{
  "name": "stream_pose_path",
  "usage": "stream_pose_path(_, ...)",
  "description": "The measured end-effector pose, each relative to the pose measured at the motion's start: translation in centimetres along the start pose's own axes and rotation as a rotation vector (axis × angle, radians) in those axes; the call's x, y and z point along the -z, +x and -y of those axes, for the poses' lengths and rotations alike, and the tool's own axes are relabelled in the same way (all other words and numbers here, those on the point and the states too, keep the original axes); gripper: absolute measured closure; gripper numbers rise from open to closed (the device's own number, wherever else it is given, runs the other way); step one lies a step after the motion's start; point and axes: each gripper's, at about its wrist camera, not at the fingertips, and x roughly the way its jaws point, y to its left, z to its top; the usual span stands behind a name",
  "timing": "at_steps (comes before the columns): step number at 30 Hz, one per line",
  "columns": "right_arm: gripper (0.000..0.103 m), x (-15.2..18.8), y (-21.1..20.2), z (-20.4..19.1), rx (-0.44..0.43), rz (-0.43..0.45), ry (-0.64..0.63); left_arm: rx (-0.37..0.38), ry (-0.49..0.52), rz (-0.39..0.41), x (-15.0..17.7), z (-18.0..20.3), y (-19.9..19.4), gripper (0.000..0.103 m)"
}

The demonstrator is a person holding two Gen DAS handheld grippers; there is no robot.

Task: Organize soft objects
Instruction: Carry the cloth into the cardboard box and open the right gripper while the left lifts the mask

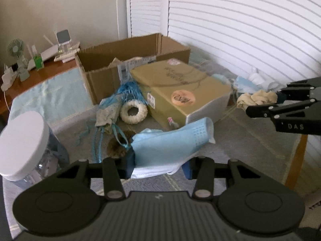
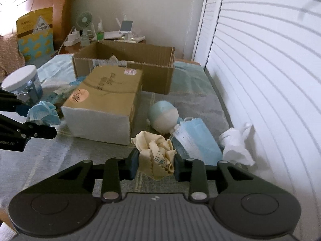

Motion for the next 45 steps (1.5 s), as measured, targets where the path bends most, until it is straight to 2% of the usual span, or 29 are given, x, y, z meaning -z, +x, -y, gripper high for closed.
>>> stream_pose_path(8,0.065,-1.4,-2.4,0.0,-0.01,0.049,-0.019,0.016,0.042,0.04,-0.4,0.7,-3.1,0.058)
stream_pose_path(12,0.065,-2.4,-2.9,-0.2,-0.035,0.059,-0.028,0.016,0.056,0.035,-0.3,1.1,-4.2,0.058)
stream_pose_path(20,0.065,-6.4,-2.0,-0.1,-0.057,0.118,-0.058,0.001,0.034,0.033,0.3,0.5,-5.1,0.058)
stream_pose_path(28,0.065,-13.0,2.1,0.2,-0.068,0.182,-0.071,-0.025,-0.002,0.039,0.2,-0.5,-5.3,0.058)
stream_pose_path(36,0.064,-17.1,10.1,1.0,-0.085,0.114,-0.049,-0.061,-0.04,0.034,-0.5,-1.7,-4.7,0.058)
stream_pose_path(38,0.057,-17.2,11.4,1.2,-0.094,0.105,-0.035,-0.067,-0.044,0.031,-0.6,-1.9,-4.6,0.058)
stream_pose_path(40,0.019,-17.1,12.2,1.6,-0.1,0.092,-0.018,-0.074,-0.045,0.025,-0.7,-2.0,-4.4,0.058)
stream_pose_path(42,0.006,-16.5,11.9,1.8,-0.094,0.107,-0.002,-0.074,-0.044,0.019,-0.8,-2.1,-4.2,0.058)
stream_pose_path(45,0.0,-15.3,10.5,2.4,-0.112,0.113,0.03,-0.076,-0.048,0.009,-1.1,-2.3,-3.9,0.058)
